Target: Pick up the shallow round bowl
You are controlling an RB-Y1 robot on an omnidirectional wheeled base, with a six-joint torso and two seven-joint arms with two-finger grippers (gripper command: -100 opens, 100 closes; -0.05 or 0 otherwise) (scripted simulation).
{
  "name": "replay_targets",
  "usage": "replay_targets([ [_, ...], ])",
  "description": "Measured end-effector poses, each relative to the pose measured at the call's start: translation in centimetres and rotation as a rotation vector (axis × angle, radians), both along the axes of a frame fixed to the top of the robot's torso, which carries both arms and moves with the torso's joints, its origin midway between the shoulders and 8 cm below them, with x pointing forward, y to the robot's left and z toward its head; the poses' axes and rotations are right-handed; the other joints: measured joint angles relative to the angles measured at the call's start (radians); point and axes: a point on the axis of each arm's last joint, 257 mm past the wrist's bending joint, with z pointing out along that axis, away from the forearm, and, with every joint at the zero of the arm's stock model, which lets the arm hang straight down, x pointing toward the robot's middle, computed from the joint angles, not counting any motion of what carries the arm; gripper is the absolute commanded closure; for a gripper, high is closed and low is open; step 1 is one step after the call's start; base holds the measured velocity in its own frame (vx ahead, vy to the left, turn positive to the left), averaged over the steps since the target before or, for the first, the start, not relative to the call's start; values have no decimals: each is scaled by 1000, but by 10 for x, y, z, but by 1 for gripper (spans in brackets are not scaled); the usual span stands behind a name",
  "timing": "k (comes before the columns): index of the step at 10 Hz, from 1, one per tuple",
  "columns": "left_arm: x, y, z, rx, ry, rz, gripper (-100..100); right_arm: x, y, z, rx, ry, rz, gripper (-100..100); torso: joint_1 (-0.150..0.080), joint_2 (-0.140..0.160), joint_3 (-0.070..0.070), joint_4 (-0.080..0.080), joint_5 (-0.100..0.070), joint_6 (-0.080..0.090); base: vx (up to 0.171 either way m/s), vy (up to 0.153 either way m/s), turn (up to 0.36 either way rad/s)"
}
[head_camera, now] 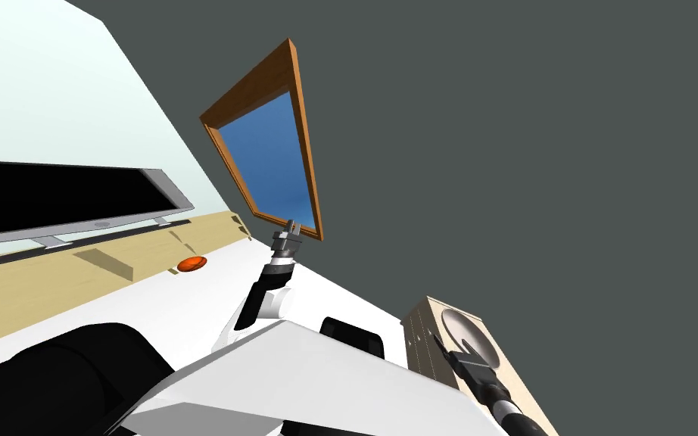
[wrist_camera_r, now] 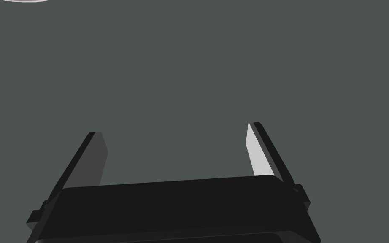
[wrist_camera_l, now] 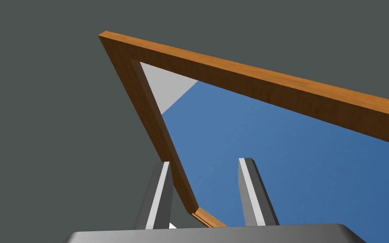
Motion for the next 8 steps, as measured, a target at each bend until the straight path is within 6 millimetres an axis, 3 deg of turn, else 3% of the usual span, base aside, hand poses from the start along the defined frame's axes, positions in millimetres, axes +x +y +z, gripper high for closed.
replay_targets([
  [4,0,0,0,0,0,0,0,-20,-25,-20,-120,84,23,-100,0,-1,0,0,0,0,-27,-3,190],
  [8,0,0,0,0,0,0,0,-56,-65,-46,-271,207,49,-100,0,0,0,0,0,0,-29,-9,127],
])
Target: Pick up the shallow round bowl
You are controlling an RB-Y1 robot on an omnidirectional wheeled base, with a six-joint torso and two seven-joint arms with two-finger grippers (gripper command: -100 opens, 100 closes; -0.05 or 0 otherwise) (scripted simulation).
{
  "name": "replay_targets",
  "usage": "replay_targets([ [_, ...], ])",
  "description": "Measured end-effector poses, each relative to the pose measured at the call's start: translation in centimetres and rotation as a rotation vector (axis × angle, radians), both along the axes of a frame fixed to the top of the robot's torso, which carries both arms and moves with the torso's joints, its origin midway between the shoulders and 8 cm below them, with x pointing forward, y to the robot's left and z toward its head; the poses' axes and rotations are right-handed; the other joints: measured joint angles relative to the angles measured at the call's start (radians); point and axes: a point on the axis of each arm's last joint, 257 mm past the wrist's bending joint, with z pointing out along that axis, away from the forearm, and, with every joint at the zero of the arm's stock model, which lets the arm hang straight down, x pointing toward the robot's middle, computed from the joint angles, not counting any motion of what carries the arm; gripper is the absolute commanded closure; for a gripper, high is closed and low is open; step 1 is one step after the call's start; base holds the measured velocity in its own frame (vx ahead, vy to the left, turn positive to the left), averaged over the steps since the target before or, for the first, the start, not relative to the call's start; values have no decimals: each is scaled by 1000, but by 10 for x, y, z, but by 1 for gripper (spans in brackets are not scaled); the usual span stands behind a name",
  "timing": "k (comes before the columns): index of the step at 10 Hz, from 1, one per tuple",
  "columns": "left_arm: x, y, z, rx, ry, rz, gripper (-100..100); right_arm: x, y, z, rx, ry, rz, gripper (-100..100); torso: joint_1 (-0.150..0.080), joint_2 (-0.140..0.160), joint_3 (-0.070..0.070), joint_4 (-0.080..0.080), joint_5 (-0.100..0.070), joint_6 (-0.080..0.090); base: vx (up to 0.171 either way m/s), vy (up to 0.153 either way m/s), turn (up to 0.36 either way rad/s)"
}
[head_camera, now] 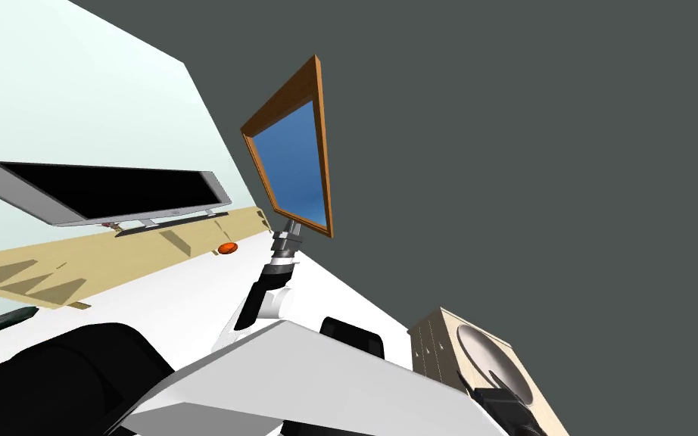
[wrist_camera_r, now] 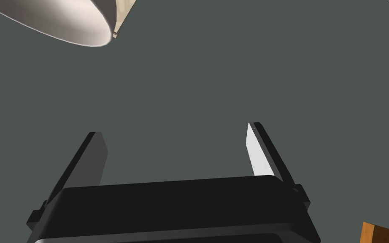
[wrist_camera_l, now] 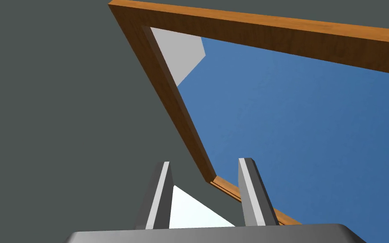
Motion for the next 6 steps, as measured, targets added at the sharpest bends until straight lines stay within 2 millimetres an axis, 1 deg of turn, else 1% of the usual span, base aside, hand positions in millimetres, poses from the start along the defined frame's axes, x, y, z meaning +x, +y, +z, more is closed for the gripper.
replay_targets([
  [1,0,0,0,0,0,0,0,-4,-4,-2,-22,16,10,-100,1,-1,-1,0,0,1,-1,4,-22],
  [2,0,0,0,0,0,0,0,-5,-5,-2,-34,24,17,-100,1,-2,-1,0,0,0,-17,3,240],
  [3,0,0,0,0,0,0,0,-15,-15,-8,-66,56,20,-100,1,-1,-1,0,0,-1,-25,-7,169],
  [4,0,0,0,0,0,0,0,-22,-23,-12,-95,79,27,-100,0,-1,-1,0,0,0,-16,-8,3],
  [5,0,0,0,0,0,0,0,-24,-25,-14,-114,92,40,-100,0,-1,-1,0,0,0,-35,-3,236],
  [6,0,0,0,0,0,0,0,-33,-34,-18,-143,122,44,-100,0,0,0,0,0,0,-28,-12,133],
])
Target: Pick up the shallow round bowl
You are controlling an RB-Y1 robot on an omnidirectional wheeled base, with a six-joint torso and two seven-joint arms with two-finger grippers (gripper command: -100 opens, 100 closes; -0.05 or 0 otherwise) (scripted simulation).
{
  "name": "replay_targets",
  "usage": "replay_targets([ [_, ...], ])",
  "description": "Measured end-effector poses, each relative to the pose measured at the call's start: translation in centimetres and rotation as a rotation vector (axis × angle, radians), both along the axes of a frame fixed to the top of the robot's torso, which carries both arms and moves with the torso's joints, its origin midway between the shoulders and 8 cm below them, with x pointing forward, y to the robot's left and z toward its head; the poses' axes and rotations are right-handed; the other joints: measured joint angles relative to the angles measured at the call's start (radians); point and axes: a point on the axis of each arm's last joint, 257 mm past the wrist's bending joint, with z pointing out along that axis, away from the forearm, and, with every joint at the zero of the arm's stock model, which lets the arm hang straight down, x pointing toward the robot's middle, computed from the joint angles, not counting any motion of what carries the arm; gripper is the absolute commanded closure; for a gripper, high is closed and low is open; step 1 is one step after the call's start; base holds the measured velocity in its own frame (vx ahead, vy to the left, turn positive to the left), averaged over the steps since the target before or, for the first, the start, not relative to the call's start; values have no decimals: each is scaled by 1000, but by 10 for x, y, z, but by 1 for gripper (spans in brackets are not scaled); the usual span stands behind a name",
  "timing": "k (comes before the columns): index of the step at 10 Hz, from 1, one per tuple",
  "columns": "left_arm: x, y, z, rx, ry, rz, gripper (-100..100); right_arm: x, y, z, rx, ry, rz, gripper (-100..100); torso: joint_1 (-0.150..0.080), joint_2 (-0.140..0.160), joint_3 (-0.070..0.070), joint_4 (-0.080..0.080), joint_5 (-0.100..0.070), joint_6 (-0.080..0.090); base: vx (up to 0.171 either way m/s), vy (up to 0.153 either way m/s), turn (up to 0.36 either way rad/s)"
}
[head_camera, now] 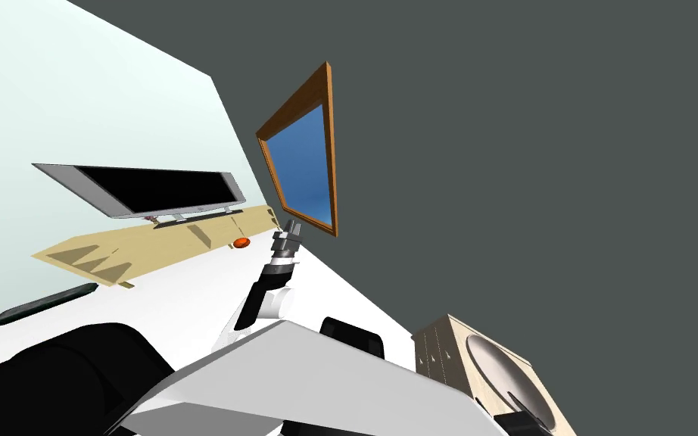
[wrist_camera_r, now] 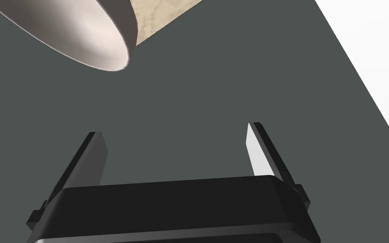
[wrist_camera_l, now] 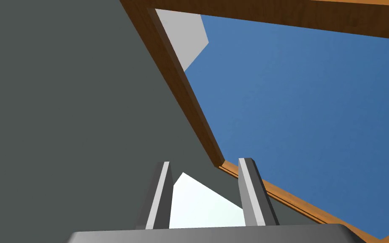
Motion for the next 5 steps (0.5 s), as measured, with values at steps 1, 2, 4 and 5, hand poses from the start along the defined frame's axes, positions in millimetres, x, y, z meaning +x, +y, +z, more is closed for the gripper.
replay_targets([
  [1,0,0,0,0,0,0,0,-4,-8,-4,-28,22,8,-100,0,0,0,0,0,1,-8,-8,-7],
  [2,0,0,0,0,0,0,0,-7,-10,-5,-45,36,18,-100,0,-1,-1,0,0,1,-19,-5,218],
  [4,0,0,0,0,0,0,0,-22,-26,-9,-107,92,40,-100,0,-1,0,0,0,1,-17,-9,70],
  [5,0,0,0,0,0,0,0,-25,-29,-11,-119,103,45,-100,0,-1,-1,0,0,1,-22,-1,223],
])
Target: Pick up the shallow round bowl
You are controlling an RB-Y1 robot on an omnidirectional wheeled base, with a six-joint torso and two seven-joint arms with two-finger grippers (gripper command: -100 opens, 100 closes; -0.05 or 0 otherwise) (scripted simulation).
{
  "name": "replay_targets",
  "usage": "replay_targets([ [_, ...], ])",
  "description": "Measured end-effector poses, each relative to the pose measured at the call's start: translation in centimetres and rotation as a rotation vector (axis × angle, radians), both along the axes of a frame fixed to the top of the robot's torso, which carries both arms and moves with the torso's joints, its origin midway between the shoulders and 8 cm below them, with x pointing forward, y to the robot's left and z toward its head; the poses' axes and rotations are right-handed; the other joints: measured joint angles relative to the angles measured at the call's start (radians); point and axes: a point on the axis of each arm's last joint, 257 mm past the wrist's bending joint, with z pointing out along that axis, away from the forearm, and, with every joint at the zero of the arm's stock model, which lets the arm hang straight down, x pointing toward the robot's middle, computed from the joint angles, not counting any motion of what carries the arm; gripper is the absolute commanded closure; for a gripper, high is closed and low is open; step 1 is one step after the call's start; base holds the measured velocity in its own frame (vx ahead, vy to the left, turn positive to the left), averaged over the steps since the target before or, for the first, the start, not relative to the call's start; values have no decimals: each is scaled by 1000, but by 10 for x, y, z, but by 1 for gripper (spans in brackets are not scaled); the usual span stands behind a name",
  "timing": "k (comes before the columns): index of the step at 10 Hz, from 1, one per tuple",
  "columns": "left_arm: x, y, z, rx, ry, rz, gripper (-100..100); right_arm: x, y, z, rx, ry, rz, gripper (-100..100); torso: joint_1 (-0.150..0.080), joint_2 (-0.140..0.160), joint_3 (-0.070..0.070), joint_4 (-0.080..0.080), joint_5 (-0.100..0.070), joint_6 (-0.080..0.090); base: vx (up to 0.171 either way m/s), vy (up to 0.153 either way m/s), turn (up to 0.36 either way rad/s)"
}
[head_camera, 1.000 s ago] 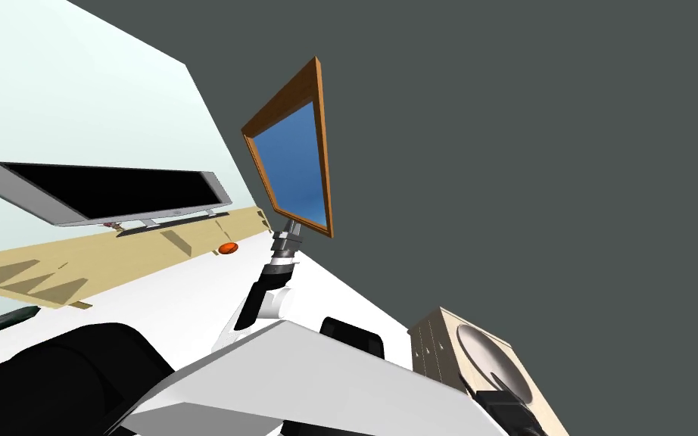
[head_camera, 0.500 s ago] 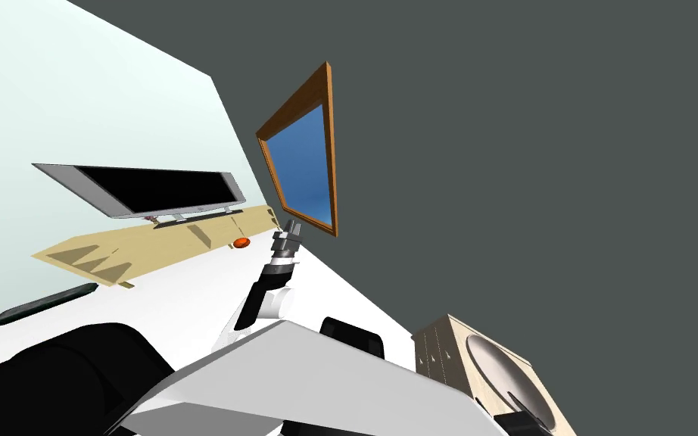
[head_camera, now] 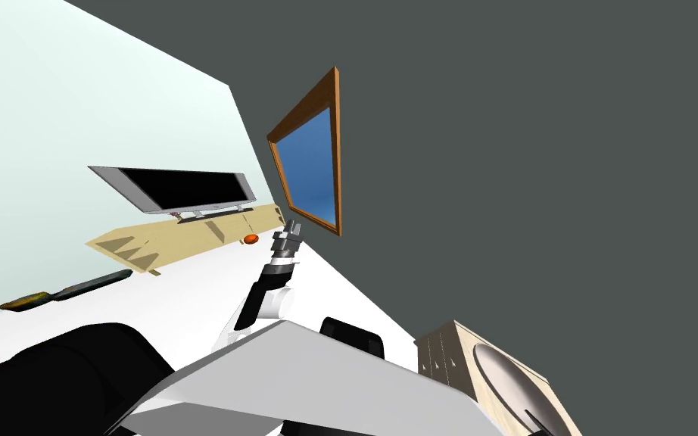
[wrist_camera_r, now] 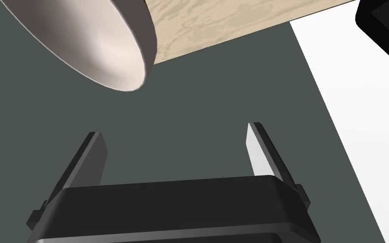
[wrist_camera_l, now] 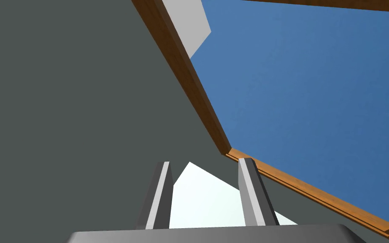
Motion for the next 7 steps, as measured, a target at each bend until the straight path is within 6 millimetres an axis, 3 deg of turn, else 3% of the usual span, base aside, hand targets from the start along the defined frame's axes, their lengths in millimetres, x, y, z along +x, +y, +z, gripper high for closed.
replay_targets([
  [3,0,0,0,0,0,0,0,-24,-29,-11,-90,90,34,-100,-1,1,0,0,0,-1,-26,-14,150],
  [7,0,0,0,0,0,0,0,-44,-49,-15,-171,168,73,-100,0,0,0,0,0,0,-11,-8,68],
])
